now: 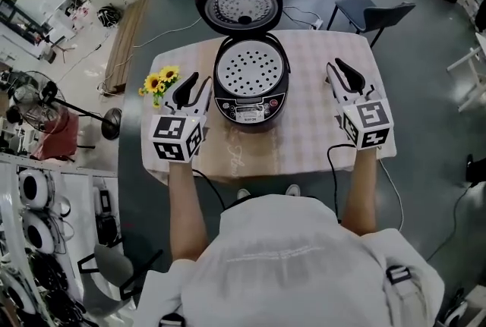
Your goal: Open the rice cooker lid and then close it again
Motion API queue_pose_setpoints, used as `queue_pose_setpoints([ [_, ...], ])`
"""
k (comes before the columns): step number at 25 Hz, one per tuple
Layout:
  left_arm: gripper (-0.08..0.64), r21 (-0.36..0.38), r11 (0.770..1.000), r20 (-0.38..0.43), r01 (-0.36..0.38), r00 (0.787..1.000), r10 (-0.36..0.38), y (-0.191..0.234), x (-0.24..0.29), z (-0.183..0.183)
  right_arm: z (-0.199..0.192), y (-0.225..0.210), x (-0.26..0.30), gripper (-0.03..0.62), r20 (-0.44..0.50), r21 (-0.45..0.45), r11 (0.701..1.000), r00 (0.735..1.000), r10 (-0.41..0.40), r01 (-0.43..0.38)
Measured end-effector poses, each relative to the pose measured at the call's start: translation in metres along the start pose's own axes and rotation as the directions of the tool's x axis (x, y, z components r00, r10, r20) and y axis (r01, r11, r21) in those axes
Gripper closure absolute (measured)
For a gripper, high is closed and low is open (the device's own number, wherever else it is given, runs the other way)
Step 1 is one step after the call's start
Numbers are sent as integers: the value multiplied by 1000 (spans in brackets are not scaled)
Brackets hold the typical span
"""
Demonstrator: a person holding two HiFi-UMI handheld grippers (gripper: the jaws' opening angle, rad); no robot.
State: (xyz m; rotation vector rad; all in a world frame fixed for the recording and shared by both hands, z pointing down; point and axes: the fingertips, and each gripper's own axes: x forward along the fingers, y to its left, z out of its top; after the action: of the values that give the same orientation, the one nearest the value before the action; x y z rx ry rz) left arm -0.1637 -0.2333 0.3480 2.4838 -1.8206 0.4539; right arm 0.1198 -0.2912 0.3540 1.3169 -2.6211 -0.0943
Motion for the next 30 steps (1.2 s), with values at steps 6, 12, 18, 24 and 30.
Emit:
queue_pose_setpoints([
  [6,423,40,999,-19,-37,999,37,-17,13,10,-13,-12,12,500,2,3,997,997,76,-76],
  [12,423,87,995,-46,-57,997,61,-15,27,17,-7,-20,32,500,31,-20,988,988,151,-150],
  [18,416,146,989,-55,-38,997,46,3,46,28,-1,-19,56,500,47,-3,984,983,180,-180],
  [24,414,193,981,-45,-2,999,11,38,81,34,-3,-15,85,500,28,19,986,985,168,-168],
  [30,408,232,972,-43,38,999,-28,81,119,46,2,-14,117,500,10,56,989,990,138,-138],
])
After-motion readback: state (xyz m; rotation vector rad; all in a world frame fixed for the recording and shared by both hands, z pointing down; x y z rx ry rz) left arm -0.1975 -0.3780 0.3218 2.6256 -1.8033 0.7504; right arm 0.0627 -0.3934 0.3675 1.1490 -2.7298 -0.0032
